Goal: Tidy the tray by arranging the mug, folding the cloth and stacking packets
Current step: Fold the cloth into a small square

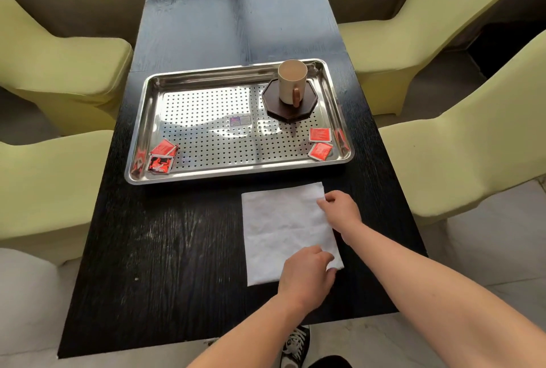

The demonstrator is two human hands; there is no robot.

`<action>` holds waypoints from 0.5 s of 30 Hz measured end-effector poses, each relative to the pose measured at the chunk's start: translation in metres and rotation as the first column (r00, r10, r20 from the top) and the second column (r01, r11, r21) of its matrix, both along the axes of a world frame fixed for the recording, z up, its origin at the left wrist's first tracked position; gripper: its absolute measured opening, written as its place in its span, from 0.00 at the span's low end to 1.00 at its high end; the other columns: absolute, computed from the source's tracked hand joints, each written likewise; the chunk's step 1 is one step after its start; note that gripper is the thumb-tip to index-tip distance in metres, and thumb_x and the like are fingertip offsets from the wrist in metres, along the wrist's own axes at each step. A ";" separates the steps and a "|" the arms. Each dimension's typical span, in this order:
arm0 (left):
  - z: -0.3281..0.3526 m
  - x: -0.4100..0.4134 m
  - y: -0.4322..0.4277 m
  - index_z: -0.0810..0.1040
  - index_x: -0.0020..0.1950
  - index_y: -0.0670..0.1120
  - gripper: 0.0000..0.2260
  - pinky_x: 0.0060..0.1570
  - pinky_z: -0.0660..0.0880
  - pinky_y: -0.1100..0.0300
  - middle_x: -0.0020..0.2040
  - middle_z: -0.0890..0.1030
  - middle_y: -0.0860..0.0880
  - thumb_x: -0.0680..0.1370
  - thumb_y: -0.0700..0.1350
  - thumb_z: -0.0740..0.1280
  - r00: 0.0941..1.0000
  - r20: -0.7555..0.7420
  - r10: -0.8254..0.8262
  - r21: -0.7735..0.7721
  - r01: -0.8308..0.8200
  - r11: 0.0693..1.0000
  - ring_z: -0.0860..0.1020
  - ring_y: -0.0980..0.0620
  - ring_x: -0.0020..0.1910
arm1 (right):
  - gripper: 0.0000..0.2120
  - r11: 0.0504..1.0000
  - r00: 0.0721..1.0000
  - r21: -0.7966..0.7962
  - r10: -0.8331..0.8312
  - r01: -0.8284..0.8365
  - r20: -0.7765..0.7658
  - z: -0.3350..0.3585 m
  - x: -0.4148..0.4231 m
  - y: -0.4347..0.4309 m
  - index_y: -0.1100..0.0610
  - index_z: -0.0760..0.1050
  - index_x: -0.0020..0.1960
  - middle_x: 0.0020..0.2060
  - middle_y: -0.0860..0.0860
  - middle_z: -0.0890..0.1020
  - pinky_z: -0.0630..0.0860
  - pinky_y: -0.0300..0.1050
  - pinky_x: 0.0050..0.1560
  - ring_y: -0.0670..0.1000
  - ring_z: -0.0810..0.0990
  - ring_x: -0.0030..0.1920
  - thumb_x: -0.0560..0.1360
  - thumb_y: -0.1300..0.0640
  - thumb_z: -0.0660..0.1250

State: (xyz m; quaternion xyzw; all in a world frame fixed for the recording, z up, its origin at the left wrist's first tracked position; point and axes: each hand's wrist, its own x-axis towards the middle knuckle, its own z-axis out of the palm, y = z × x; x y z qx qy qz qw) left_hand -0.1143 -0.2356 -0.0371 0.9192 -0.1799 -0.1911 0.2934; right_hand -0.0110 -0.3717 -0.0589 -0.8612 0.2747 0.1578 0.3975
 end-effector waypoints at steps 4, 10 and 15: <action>-0.011 -0.007 0.037 0.77 0.67 0.52 0.15 0.57 0.73 0.57 0.60 0.77 0.54 0.81 0.51 0.61 0.982 -0.057 0.177 0.044 -0.175 0.984 0.74 0.53 0.60 | 0.13 0.998 0.998 -0.001 -0.059 0.059 0.024 -0.002 -0.023 -0.011 0.54 0.77 0.62 0.48 0.48 0.79 0.77 0.49 0.54 0.51 0.79 0.52 0.78 0.55 0.68; -0.022 -0.018 0.095 0.78 0.64 0.51 0.13 0.48 0.73 0.59 0.56 0.77 0.53 0.80 0.48 0.63 0.832 -0.118 0.542 0.184 -0.518 0.836 0.73 0.54 0.58 | 0.13 0.997 0.998 -0.027 -0.067 0.067 0.012 -0.017 -0.075 -0.020 0.53 0.77 0.62 0.44 0.43 0.77 0.72 0.43 0.46 0.45 0.76 0.46 0.78 0.55 0.67; -0.028 -0.024 0.108 0.79 0.63 0.49 0.12 0.48 0.73 0.59 0.55 0.75 0.50 0.81 0.49 0.64 0.774 -0.137 0.618 0.197 -0.591 0.783 0.74 0.52 0.53 | 0.11 0.995 0.998 -0.088 -0.055 0.055 0.001 -0.018 -0.089 -0.014 0.53 0.78 0.60 0.44 0.45 0.78 0.74 0.44 0.46 0.48 0.77 0.47 0.79 0.54 0.67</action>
